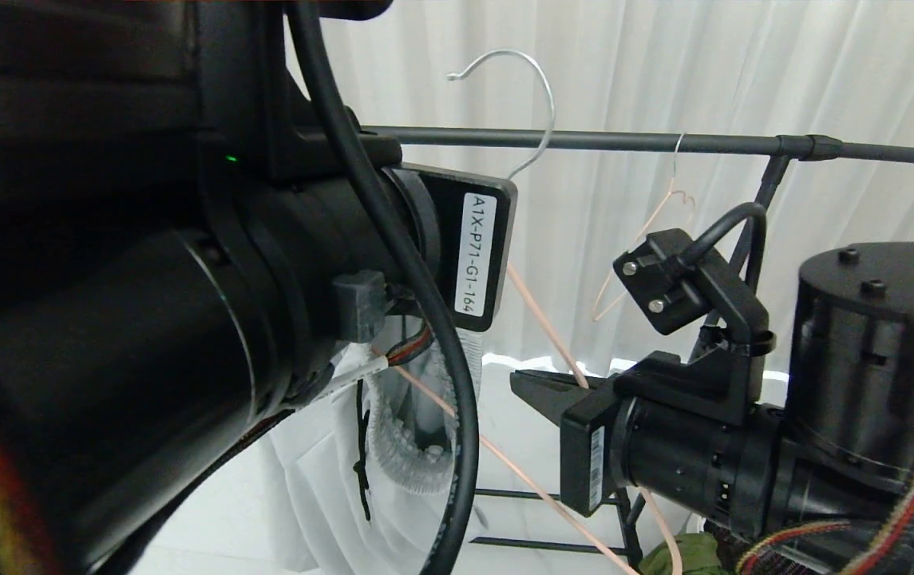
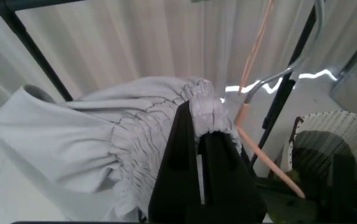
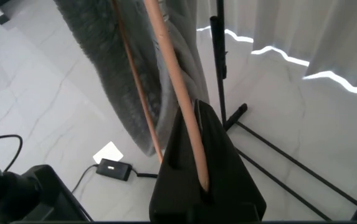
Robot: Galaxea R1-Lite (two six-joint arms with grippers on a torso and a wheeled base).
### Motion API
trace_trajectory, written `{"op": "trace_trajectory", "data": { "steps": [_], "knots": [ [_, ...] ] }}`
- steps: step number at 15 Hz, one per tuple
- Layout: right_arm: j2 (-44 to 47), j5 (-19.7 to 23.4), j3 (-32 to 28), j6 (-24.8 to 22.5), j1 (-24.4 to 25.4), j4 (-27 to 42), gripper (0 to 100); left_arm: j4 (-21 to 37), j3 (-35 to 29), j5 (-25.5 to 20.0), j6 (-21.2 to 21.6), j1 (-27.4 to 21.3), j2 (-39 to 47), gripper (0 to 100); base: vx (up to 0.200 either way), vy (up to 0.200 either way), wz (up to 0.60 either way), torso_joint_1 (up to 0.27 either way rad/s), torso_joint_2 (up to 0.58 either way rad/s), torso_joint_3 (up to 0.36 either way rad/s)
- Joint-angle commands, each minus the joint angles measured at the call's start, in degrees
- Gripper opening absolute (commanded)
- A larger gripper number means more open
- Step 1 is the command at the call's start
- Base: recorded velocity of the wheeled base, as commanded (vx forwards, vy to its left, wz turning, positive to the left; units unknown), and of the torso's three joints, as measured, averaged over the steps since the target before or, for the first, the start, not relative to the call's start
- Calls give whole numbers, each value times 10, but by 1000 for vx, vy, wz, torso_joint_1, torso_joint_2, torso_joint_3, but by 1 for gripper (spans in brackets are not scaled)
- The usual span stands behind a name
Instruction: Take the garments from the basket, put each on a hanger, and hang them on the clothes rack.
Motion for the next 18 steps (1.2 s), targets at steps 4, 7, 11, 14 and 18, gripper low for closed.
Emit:
{"op": "trace_trajectory", "data": {
  "steps": [4,7,11,14,18],
  "knots": [
    [25,-6,-16,-2,-15,-2,0,1,46,-1,3,10,-35,0,0,0,0,0,0,0],
    [4,-6,-16,-22,-20,-12,0,0,98,-1,15,9,-70,0,0,0,0,0,0,0],
    [-4,-1,-16,-67,-20,-40,0,-1,101,-1,19,0,-71,0,0,0,0,0,0,0],
    [-18,0,-16,-100,-20,-39,0,-1,111,-1,42,0,-71,0,0,0,0,0,0,0],
    [-32,0,-15,-122,-19,-39,0,-1,124,-1,57,0,-68,0,0,0,0,0,0,0]
  ]
}}
